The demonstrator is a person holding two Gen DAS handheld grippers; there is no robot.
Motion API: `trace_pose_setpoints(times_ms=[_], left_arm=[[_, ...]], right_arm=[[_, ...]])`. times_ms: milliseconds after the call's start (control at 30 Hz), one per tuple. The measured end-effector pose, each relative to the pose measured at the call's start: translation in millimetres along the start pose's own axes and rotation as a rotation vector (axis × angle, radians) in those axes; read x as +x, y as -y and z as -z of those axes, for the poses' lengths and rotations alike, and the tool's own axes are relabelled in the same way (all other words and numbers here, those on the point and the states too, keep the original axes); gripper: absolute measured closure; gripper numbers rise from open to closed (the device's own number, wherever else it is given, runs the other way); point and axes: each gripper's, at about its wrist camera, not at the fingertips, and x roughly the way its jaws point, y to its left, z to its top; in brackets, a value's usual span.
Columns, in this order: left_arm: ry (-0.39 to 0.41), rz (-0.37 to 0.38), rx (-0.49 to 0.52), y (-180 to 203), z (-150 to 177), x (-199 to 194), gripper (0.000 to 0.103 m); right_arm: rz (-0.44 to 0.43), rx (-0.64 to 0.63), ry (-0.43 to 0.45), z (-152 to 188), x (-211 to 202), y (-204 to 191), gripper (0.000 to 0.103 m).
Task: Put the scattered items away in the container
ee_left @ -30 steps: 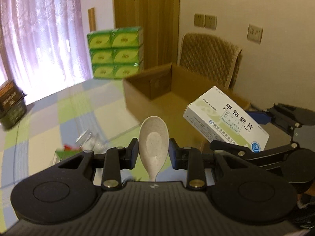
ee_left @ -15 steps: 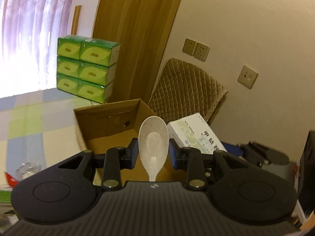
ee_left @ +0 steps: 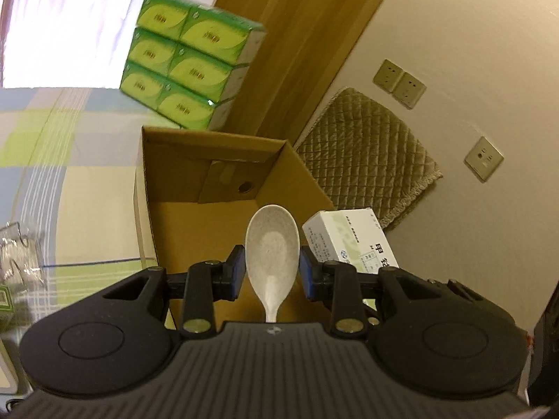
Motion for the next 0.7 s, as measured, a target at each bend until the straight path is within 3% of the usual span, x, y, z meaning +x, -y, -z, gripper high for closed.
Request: trace_pose_setpoints(times_ms=[700], left_arm=[[0.051,-0.072,0.06,-20,28,-58,0.055]], right_arm=[[-0.047,-0.004,-0.01,2,14,-6,0.029]])
